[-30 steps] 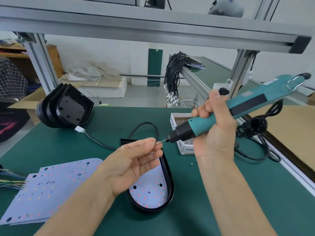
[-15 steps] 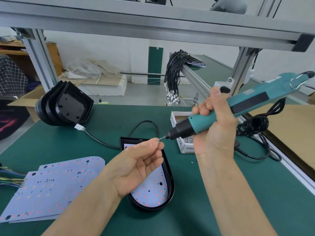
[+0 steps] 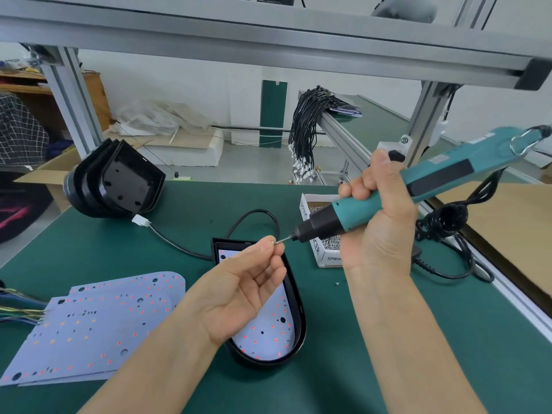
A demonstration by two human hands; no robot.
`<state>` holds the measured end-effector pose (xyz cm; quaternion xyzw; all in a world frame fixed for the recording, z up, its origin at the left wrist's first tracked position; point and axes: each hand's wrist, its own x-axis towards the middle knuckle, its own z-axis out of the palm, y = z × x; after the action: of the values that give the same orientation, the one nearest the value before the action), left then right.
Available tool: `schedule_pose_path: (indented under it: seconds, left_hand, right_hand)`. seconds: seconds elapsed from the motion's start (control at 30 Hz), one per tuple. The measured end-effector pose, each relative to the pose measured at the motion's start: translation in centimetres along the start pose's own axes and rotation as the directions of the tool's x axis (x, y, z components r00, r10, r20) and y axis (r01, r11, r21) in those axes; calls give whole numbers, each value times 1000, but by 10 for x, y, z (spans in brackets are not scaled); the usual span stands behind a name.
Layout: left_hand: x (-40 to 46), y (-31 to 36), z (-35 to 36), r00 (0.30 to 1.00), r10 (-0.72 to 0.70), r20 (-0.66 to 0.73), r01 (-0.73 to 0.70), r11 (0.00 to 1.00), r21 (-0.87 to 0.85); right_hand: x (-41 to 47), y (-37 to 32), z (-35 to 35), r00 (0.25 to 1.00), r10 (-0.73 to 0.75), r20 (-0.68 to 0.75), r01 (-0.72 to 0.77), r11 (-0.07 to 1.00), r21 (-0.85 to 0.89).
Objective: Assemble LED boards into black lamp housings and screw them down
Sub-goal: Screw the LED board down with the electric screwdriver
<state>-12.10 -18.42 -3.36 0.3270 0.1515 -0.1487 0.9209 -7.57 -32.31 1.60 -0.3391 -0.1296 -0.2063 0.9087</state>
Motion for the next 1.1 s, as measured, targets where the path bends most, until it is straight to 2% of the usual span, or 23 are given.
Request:
schedule_pose_path:
  seconds: [0.7,1.0,1.1]
  left_hand:
    - [1,-11,6,998,70,-2,-70,990,-125]
    - [4,-13,6,995,95,-33,-99,987,-129]
    - [5,-13,4,989,144,-35,-147,985,-89]
  right_hand:
    - [1,0,-1,999,11,-37,-9,999,46]
    - [2,1,-4,1000,-4,-2,5,1000,19]
    - [2,1,-4,1000,-2,12,2,1000,5]
